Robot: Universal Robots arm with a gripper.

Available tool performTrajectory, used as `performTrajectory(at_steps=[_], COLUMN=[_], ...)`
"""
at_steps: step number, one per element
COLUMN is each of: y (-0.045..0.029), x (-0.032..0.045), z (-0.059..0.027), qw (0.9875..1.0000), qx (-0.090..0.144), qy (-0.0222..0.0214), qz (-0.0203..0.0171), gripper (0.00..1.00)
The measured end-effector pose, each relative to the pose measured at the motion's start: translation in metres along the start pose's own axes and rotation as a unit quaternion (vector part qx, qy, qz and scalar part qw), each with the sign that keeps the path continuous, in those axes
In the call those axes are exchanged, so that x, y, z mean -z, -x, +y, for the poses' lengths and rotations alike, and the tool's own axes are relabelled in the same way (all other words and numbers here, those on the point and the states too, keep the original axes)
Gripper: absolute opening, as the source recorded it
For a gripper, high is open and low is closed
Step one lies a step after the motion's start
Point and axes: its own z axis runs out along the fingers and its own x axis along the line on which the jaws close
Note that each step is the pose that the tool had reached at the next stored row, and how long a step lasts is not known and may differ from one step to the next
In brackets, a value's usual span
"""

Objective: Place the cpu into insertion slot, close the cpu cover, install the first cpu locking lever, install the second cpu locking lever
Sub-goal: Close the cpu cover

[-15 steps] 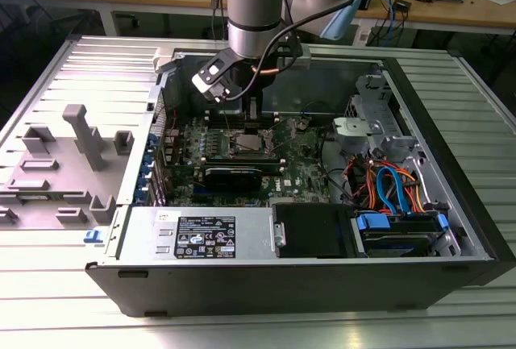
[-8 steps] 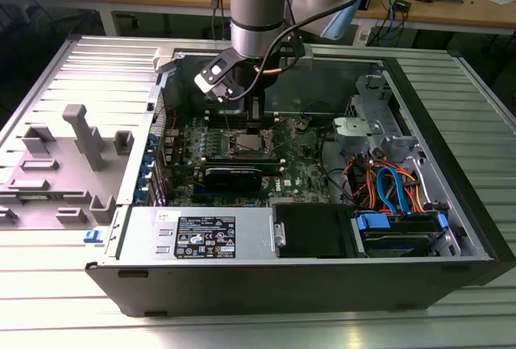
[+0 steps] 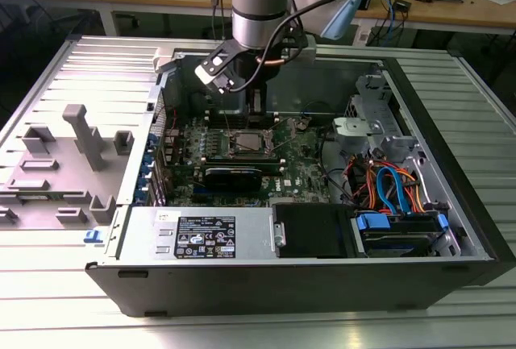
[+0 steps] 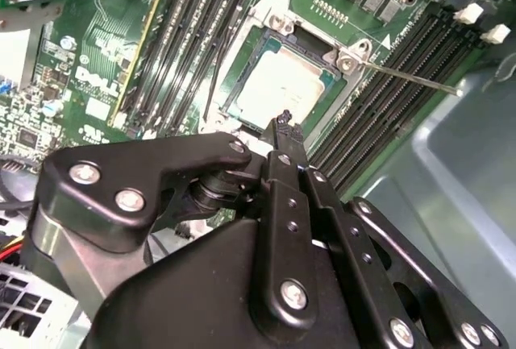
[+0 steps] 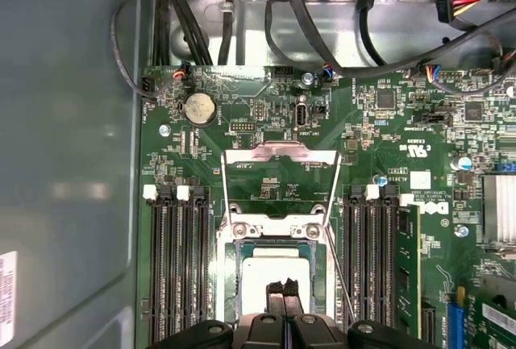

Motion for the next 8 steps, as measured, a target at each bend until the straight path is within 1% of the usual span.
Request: performTrajectory(at_steps=[1,3,5,6,8], y=[0.0000,0.0000,0.0001,0.0002,0.0003], x=[0.0014,0.0015,0.0015,0.0013,0.0012], z=[0.0006,0.0025,0.0078,0.0151,0.0199], qw=[1.0000,1.0000,1.0000,1.0000,1.0000], qx=[0.000,0.000,0.000,0.000,0.000], qy=[0.0000,0.0001,0.0000,-0.0001,-0.0001], qz=[0.0000,0.0001,0.0000,0.0000,-0.0001], gripper=[0.11,0.11,0.11,0.11,0.11])
